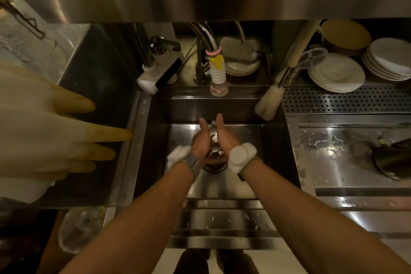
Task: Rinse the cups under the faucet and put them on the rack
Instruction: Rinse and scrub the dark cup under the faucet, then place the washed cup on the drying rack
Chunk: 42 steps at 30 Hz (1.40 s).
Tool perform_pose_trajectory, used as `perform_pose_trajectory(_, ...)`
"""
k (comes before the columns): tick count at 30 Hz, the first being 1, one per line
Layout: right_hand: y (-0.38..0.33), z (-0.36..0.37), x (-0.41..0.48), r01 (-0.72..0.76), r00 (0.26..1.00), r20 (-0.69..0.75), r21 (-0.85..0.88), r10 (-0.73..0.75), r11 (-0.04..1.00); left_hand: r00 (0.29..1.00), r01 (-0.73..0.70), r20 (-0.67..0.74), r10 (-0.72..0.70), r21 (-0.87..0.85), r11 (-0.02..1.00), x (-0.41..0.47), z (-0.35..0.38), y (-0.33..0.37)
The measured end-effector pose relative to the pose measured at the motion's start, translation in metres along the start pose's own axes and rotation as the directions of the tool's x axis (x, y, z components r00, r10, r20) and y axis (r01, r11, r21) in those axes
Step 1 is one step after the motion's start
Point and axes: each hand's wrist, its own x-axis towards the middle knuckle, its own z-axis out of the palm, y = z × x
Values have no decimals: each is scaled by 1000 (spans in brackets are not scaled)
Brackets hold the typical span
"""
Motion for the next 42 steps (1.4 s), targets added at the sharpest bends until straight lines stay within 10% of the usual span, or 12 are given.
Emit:
perform_pose_trajectory(11,-19,-5,-34,122,992,78,-424,-98,898,962,188,180,-206,109,976,-17,-34,28)
perform_pose_trajectory(19,-44,-17,-75,252,948,33,-679,-315,689,996,-64,86,38,322,945,-79,-41,56)
perform_pose_trajectory(23,-57,-28,-118,342,898,82,-750,-433,566,876,-339,-53,480,640,689,-117,-47,70)
perform_pose_trajectory(28,-82,-35,-159,454,815,138,-755,-563,474,756,-477,285,589,857,197,-175,-52,97)
perform_pose_trajectory(42,-201,-18,-283,670,496,218,-712,-841,210,508,-455,217,834,889,45,-299,-112,200)
